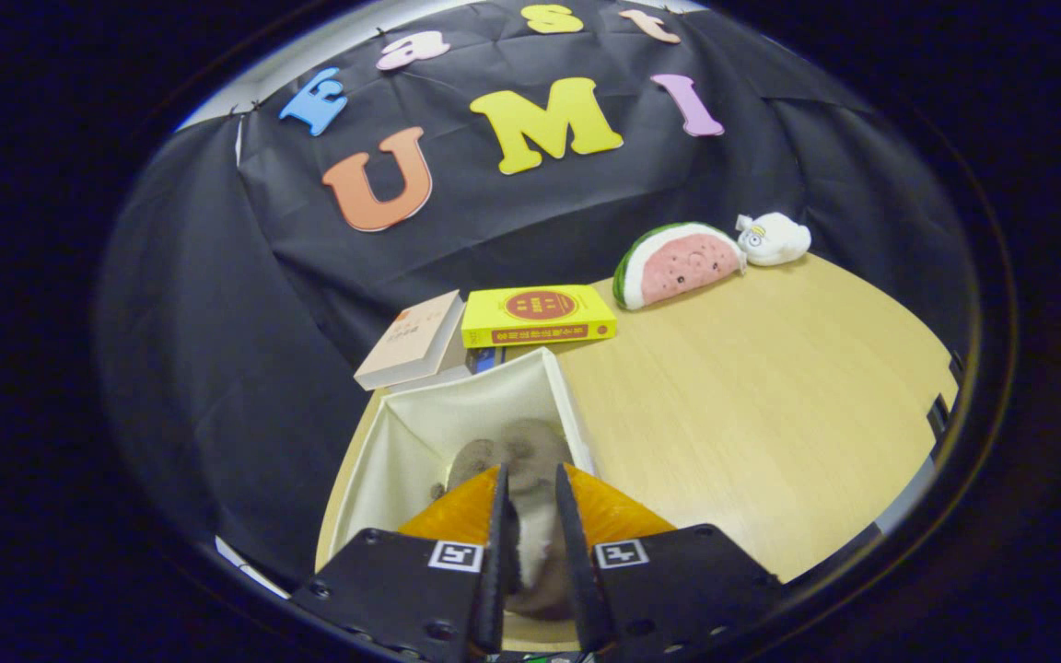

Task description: Open the storage box then place both shoes into the box .Put the left shoe in first, then the right shoe, with the right side of both shoes facing outward in a uniform manner.

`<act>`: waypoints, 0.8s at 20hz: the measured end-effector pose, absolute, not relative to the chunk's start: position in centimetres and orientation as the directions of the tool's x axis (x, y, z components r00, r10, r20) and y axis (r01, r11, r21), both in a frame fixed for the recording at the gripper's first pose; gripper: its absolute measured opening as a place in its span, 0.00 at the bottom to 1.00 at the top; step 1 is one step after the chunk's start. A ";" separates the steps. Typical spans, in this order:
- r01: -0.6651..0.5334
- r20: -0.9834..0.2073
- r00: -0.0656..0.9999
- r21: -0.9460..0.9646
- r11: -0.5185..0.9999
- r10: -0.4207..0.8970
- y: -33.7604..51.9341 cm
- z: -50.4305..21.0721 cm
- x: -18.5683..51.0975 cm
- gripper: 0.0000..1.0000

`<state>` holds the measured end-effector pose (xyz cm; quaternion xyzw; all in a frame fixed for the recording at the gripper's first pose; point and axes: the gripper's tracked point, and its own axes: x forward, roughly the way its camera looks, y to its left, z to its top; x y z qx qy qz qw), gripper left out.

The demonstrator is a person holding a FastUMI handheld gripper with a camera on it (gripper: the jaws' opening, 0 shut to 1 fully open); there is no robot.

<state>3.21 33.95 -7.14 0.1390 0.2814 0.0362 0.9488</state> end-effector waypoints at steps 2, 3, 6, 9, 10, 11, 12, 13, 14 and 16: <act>-0.034 -0.476 0.864 0.268 0.963 0.163 33.8 -5.7 3.3 0.53; -0.054 -0.449 0.878 0.253 0.966 0.167 33.5 -5.0 3.3 0.61; -0.111 -0.350 0.919 0.215 0.970 0.183 31.6 -2.3 3.0 0.85; -0.138 -0.238 0.957 0.125 0.983 0.164 28.2 0.2 2.6 0.95; -0.137 -0.201 0.967 0.105 0.985 0.156 27.0 1.0 2.3 0.96; -0.139 -0.176 0.972 0.094 0.986 0.154 25.7 1.7 2.0 0.96; -0.146 -0.151 0.976 0.074 0.986 0.156 24.6 2.1 1.5 0.96; -0.140 -0.115 0.983 0.043 0.989 0.144 23.0 2.8 1.1 0.96; -0.127 -0.086 0.988 0.023 0.992 0.129 21.4 3.5 0.6 0.96; -0.131 -0.051 0.990 0.031 0.991 0.133 19.5 4.1 -1.2 0.96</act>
